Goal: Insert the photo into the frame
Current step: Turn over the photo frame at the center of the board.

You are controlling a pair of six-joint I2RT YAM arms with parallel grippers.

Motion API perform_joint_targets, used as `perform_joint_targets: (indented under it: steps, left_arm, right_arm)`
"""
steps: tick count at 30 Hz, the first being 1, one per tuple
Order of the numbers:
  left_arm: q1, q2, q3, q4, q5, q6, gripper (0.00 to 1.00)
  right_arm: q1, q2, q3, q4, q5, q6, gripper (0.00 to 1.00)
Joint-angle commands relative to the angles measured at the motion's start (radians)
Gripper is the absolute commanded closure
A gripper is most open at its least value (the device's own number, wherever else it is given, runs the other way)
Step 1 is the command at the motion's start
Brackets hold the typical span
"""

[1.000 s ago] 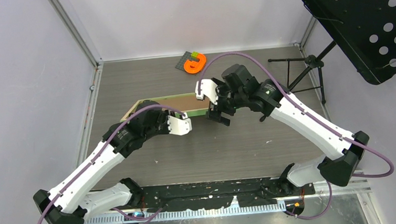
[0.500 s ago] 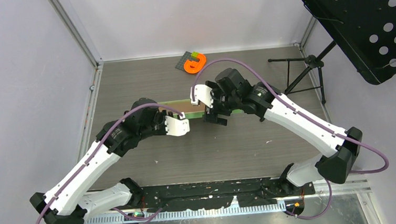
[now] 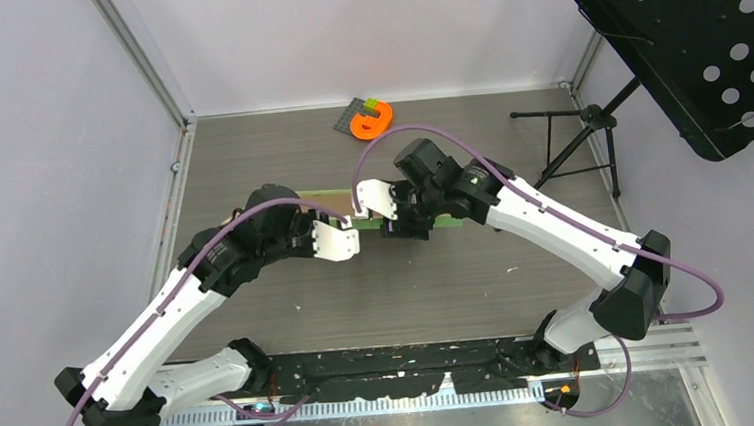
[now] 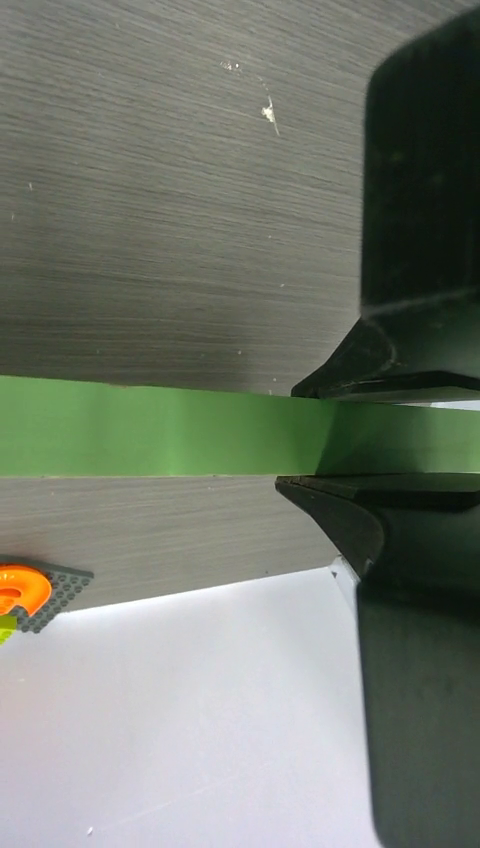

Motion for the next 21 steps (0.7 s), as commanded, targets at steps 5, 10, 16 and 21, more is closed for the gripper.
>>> perform_joint_targets:
  steps: [5,10,16,21]
  left_arm:
    - [0.045,-0.041,0.068,0.143,0.005,-0.084,0.19]
    - [0.119,-0.082,0.124,0.207,0.034,-0.177,0.0]
    - [0.24,-0.113,0.198,0.239,0.101,-0.322,0.0]
    - [0.255,-0.14,0.144,0.255,0.08,-0.353,0.0]
  right_arm:
    - [-0.02,-0.027,0.1,0.061,0.035,0.122,0.94]
    - [-0.028,-0.007,0.188,0.016,0.05,0.223,0.94]
    - [-0.084,0.059,0.381,-0.042,-0.008,0.424,0.94]
    - [-0.217,0.104,0.468,-0.039,-0.124,0.571,0.94]
